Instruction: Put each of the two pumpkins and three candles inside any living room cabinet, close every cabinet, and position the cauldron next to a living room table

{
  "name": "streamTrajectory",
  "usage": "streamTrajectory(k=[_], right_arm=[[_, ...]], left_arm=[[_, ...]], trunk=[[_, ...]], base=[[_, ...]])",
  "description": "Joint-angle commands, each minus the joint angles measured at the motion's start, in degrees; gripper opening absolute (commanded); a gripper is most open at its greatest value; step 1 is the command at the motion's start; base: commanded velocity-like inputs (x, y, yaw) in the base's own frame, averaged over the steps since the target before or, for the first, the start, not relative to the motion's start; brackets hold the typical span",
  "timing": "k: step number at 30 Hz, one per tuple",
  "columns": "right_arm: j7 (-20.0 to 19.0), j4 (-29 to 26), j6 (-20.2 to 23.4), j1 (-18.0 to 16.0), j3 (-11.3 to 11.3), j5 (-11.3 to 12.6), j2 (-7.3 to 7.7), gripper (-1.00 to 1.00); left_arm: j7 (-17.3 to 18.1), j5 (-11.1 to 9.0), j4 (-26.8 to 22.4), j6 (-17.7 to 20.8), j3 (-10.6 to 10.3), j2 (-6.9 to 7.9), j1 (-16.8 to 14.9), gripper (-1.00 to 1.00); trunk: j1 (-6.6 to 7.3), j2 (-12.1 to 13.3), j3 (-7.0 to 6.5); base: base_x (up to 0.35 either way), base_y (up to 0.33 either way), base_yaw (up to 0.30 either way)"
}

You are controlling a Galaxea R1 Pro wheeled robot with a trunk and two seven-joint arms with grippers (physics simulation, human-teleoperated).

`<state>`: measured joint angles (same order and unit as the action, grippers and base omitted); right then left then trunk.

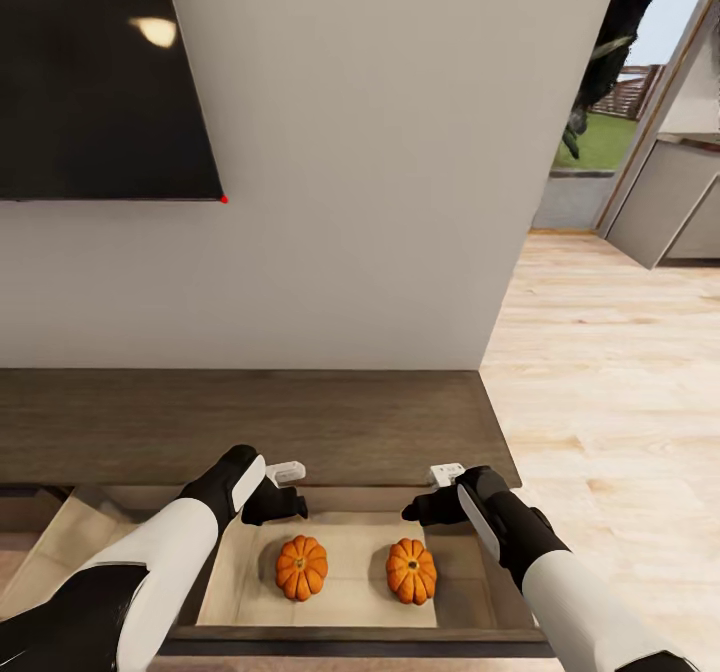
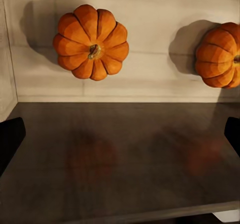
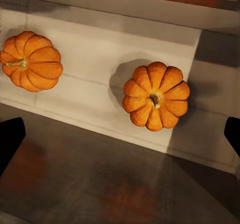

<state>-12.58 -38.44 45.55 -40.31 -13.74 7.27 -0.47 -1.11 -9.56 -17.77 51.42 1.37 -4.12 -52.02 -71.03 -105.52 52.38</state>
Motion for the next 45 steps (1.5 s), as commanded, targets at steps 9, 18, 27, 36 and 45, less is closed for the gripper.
streamTrajectory(k=[9,18,27,36,45], right_arm=[[0.2,-0.1,0.2,0.0,-0.3,0.5,0.03,1.0],[0.2,-0.1,0.1,0.0,-0.3,0.5,0.03,1.0],[0.3,0.0,0.1,0.0,-0.3,0.5,0.03,1.0],[0.4,0.0,0.0,0.0,-0.4,0.4,-0.02,1.0],[0.4,0.0,-0.3,0.0,-0.4,0.4,-0.06,1.0]], left_arm=[[-0.2,-0.2,-0.1,0.2,0.2,0.06,0.0,1.0],[-0.3,-0.2,-0.1,-0.3,0.2,0.02,0.0,1.0],[-0.2,-0.2,0.9,-6.8,0.2,-0.01,0.2,1.0],[-0.2,-0.3,3.3,-12.0,0.3,-0.01,0.4,1.0],[-0.3,-0.4,3.4,-12.3,0.4,0.0,0.5,1.0]], trunk=[[0.0,0.0,-0.82],[0.0,0.0,-1.68],[0.0,0.0,-2.54],[0.0,0.0,-3.39],[0.0,0.0,-4.25]], base=[[0.0,0.0,0.0],[0.0,0.0,0.0],[0.0,0.0,0.0],[0.0,0.0,0.0],[-0.095,-0.03,0.0]])
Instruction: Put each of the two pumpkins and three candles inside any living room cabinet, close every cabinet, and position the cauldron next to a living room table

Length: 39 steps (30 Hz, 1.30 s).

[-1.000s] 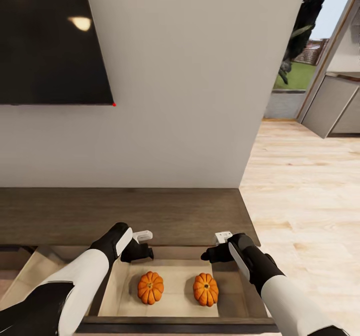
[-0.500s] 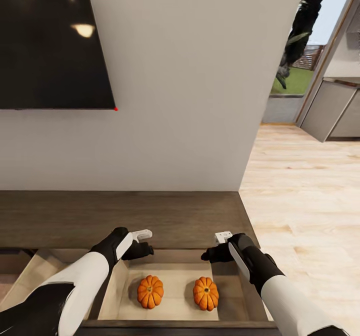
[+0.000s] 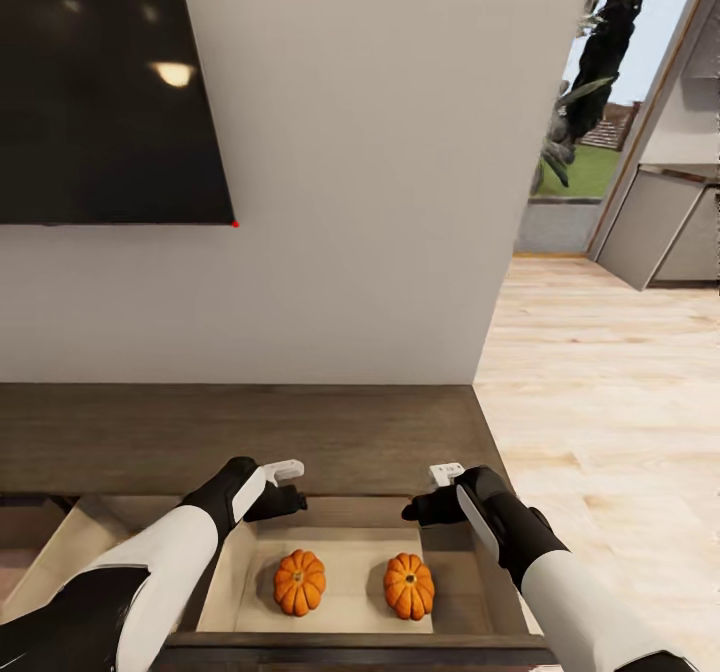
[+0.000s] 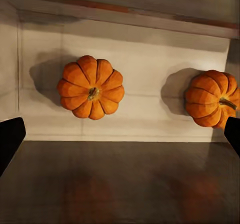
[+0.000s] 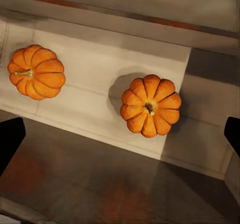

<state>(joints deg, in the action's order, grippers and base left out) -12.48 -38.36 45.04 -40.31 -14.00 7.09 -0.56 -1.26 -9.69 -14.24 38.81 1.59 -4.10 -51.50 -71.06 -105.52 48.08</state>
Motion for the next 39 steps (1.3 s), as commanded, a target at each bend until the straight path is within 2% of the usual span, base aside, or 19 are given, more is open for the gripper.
streamTrajectory(k=[1,8,14,20,39], right_arm=[[0.3,0.0,0.2,0.0,-0.1,0.5,0.03,1.0],[0.3,0.0,-0.1,0.0,-0.2,0.5,-0.04,1.0],[0.3,0.0,-0.1,0.0,-0.2,0.6,-0.07,1.0],[0.3,0.0,-0.1,0.1,-0.2,0.6,-0.06,1.0],[0.3,0.1,-0.2,0.1,-0.3,0.5,-0.49,1.0]], left_arm=[[-0.2,-0.2,-0.1,0.3,0.2,-0.02,0.0,1.0],[-0.2,-0.2,-0.1,0.2,0.2,-0.03,0.0,1.0],[-0.2,-0.2,-0.1,0.1,0.2,-0.03,0.0,1.0],[-0.2,-0.2,-0.1,-1.7,0.2,-0.01,0.0,1.0],[0.0,-0.3,-0.2,-2.2,0.3,0.06,0.0,1.0]], trunk=[[0.03,0.0,-0.05],[0.03,0.0,-0.72],[0.03,0.0,-1.29],[0.03,0.0,-1.86],[0.03,0.0,-3.68]], base=[[-0.255,-0.085,0.0],[-0.263,-0.088,0.0],[-0.069,-0.022,0.0],[-0.148,-0.095,0.0],[-0.292,-0.115,0.0]])
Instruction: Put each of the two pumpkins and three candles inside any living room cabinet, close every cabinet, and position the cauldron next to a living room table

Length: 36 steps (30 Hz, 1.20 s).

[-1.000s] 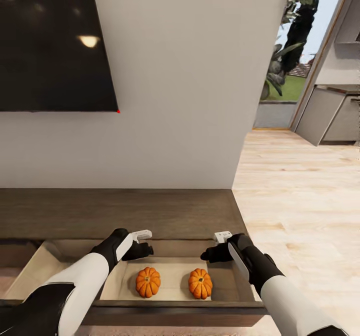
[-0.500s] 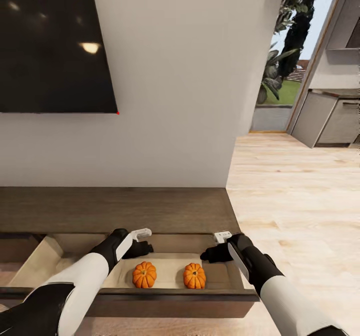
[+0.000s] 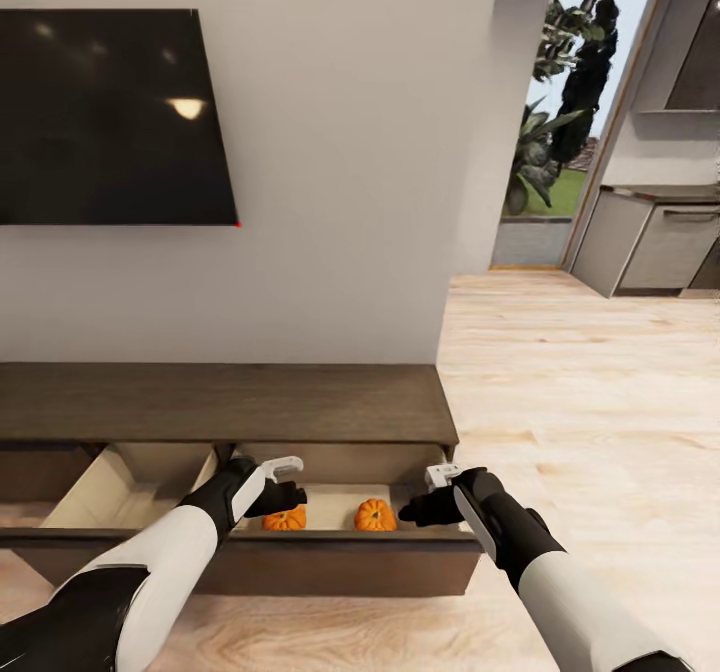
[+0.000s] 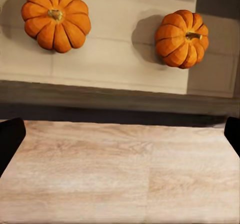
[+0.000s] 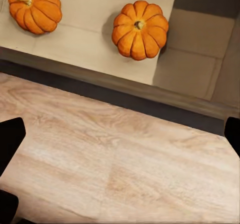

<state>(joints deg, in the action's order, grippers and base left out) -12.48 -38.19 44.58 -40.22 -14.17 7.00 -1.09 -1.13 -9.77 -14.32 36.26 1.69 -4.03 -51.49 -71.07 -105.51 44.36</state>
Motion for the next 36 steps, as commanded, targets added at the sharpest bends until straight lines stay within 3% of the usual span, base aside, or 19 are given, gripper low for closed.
streamTrajectory(k=[1,8,12,22,36], right_arm=[[0.3,0.0,0.3,0.0,-0.1,0.6,0.03,1.0],[0.3,0.3,0.2,0.0,-0.1,0.6,0.03,1.0],[0.3,0.3,0.2,0.0,0.1,0.6,0.03,1.0],[0.3,0.3,0.2,0.0,0.2,0.6,0.03,1.0],[0.3,0.3,0.2,0.0,0.2,0.6,0.08,1.0]], left_arm=[[-0.1,-0.2,-0.1,0.3,0.2,-0.01,0.0,1.0],[-0.1,-0.2,-0.1,-0.1,0.2,0.01,0.0,1.0],[-0.1,-0.2,0.0,-2.2,0.2,0.05,0.0,1.0],[0.0,-0.2,0.0,-3.3,0.1,-0.01,0.0,1.0],[0.2,-0.2,0.0,-3.2,0.1,-0.01,0.0,1.0]], trunk=[[0.04,0.0,-0.05],[0.04,0.0,-0.72],[0.04,0.0,-1.04],[0.04,0.0,-1.14],[0.04,0.0,-1.14]], base=[[-0.312,-0.005,0.0],[-0.189,0.007,0.0],[-0.053,0.108,0.0],[-0.059,0.11,0.0],[-0.278,-0.005,0.0]])
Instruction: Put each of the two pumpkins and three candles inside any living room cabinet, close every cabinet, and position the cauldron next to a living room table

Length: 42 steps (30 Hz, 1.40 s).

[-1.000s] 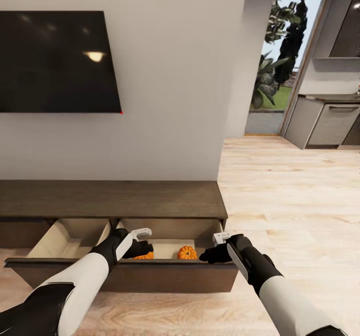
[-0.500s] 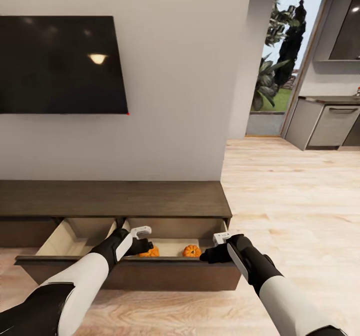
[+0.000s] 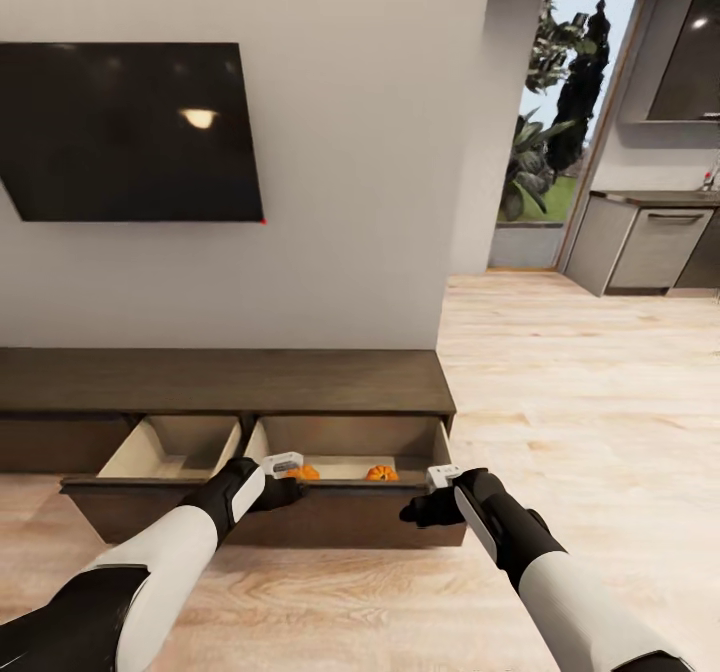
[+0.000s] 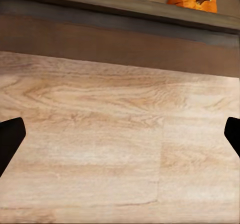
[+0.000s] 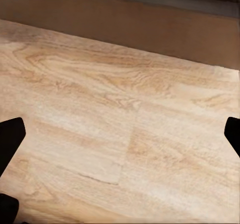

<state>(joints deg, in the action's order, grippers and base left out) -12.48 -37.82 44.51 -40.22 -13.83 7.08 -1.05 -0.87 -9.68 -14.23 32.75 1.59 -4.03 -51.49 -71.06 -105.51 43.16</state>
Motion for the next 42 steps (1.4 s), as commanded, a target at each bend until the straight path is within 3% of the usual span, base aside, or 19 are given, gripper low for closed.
streamTrajectory(k=[1,22,30,34,35,36,42], right_arm=[[0.3,-0.1,0.3,0.0,-0.1,0.6,0.02,1.0],[0.4,-0.1,-0.2,0.0,-0.1,0.7,-0.01,1.0],[0.4,0.4,-3.0,0.0,-0.2,0.6,-0.01,1.0],[0.4,0.5,-3.2,0.0,-0.2,0.6,-0.01,1.0],[0.3,0.5,-5.4,0.1,-0.2,0.6,-0.01,1.0],[0.3,0.5,-9.3,0.2,-0.3,0.5,-0.01,1.0],[0.5,0.6,-15.8,0.3,-0.3,0.3,-0.01,1.0]], left_arm=[[-0.1,-0.3,-0.1,0.3,0.2,-0.01,0.0,1.0],[-0.2,-0.3,-0.1,0.0,0.2,-0.01,0.0,1.0],[-0.2,-0.3,-0.2,-0.1,0.2,-0.01,0.0,1.0],[-0.2,-0.3,-0.2,-1.2,0.2,-0.01,0.0,1.0],[-0.2,-0.2,-0.1,-5.4,0.1,-0.01,0.0,1.0],[-0.2,-0.2,-0.1,-6.0,0.1,-0.01,0.0,1.0],[-0.3,-0.2,-0.1,-6.8,0.1,-0.06,0.0,1.0]], trunk=[[0.04,0.0,0.05],[0.04,0.0,0.05],[0.04,0.0,0.05],[-0.84,-1.6,0.77],[-1.06,-2.0,0.95],[-1.28,-2.4,1.13],[-2.6,-4.8,2.21]], base=[[-0.199,0.0,0.0],[-0.024,0.0,0.0],[0.0,0.0,0.0],[0.0,0.0,0.0],[0.0,0.0,0.0],[0.0,0.0,0.0],[0.0,0.0,0.0]])
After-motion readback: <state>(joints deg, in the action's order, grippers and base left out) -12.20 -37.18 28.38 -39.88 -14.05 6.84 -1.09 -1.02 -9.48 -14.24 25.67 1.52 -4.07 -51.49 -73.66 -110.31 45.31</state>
